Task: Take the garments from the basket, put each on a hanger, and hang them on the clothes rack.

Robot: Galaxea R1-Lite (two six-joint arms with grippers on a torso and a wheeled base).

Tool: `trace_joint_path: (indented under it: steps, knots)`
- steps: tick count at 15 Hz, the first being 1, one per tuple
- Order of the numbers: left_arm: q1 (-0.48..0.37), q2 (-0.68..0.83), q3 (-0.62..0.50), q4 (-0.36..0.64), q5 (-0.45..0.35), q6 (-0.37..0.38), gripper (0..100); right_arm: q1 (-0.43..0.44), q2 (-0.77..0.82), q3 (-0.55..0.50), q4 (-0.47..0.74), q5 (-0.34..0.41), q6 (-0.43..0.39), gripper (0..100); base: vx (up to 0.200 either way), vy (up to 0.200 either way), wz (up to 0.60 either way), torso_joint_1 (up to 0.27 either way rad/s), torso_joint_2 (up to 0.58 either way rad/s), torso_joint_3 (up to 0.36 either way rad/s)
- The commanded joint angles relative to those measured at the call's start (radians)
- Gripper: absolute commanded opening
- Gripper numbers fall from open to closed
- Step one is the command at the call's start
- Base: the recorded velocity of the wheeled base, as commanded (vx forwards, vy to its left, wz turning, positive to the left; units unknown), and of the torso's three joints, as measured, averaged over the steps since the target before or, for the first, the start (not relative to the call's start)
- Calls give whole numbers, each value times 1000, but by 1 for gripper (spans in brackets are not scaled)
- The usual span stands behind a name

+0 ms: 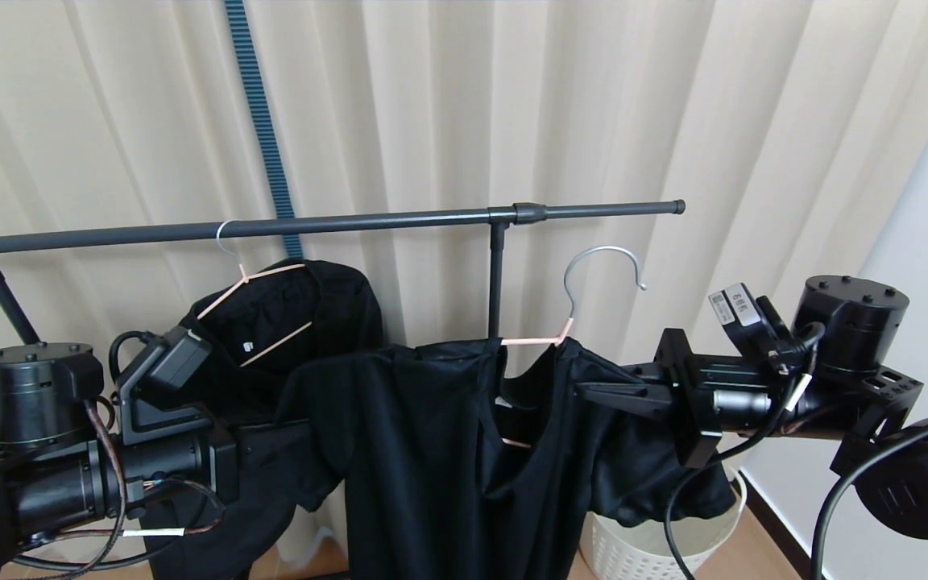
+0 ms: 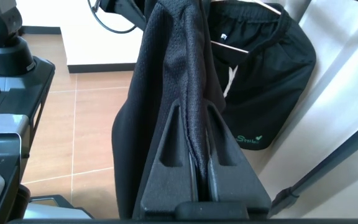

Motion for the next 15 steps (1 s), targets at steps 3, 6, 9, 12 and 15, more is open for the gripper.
trace_joint_path:
  steps: [3, 6, 9, 12, 15]
  knots:
    - [10, 5, -11, 0, 0, -1, 0, -13, 4, -7, 0, 0, 0, 0, 0, 0, 0, 0, 0, 0]
    - [25, 5, -17, 0, 0, -3, 0, -30, 4, -14, 0, 0, 0, 0, 0, 0, 0, 0, 0, 0]
    - [62, 5, -31, 1, 0, -3, 0, -50, 3, -26, 0, 2, 0, 0, 0, 0, 0, 0, 0, 0]
    - [88, 5, -40, 0, 0, 0, 0, -67, 1, -34, -2, 2, 12, 0, 0, 0, 0, 0, 0, 0]
    - [102, 5, -42, 0, -2, 2, 0, -89, 1, -40, -2, 2, 12, 0, 0, 0, 0, 0, 0, 0]
